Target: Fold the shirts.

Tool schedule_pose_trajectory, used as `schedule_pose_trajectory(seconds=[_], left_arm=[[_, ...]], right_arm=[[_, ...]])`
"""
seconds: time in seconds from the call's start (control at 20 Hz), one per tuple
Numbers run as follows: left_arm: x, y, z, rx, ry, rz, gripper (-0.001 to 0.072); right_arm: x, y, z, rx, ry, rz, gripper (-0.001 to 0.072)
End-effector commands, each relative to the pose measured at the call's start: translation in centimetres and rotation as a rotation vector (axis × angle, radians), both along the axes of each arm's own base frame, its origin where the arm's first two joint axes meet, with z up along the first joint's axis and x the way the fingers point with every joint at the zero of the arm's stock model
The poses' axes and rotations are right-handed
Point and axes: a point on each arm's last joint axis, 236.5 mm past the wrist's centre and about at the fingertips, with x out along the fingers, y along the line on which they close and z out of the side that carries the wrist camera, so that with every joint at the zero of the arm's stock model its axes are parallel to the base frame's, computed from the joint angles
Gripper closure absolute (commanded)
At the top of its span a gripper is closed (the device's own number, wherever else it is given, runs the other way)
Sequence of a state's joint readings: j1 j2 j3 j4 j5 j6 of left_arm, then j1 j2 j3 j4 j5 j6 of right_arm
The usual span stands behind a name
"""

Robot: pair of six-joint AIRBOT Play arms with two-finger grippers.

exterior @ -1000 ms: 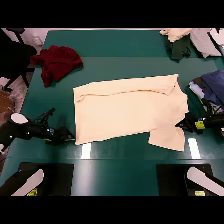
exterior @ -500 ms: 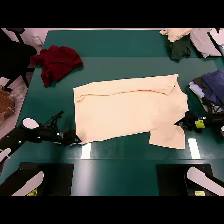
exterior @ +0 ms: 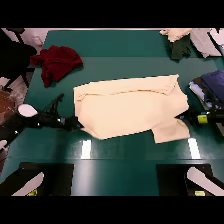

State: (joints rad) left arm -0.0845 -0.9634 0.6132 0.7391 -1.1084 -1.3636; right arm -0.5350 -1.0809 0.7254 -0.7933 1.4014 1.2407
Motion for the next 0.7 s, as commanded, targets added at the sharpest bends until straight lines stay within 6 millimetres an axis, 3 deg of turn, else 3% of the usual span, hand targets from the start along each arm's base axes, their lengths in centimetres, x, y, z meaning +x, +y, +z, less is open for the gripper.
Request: schedule_pose_trajectory(seconds=[0.0,0.15,0.3,0.4,0.5,0.65], left_arm=[[4.7,1.7,3.7,0.094,-0.161,0.045,0.0684],[8.4,2.9,5.5,0.112,-0.274,0.167,0.0685],[12.5,4.7,6.6,0.118,-0.385,0.319,0.0685],[15.0,6.0,6.6,0.121,-0.427,0.422,0.0685],[17.1,7.2,5.6,0.135,-0.447,0.499,0.0685],[19.3,7.4,1.3,0.123,-0.371,0.569,0.0685]], right_arm=[[3.5,0.1,4.4,-0.054,-0.146,-0.018,0.0684],[7.8,1.6,6.7,-0.097,-0.235,0.003,0.0684],[11.9,3.5,6.4,-0.097,-0.246,0.032,0.0684],[15.2,3.5,5.9,-0.105,-0.261,0.007,0.0684],[18.3,2.7,5.3,-0.112,-0.272,-0.03,0.0684],[21.6,2.0,3.7,-0.109,-0.26,-0.04,0.0684]])
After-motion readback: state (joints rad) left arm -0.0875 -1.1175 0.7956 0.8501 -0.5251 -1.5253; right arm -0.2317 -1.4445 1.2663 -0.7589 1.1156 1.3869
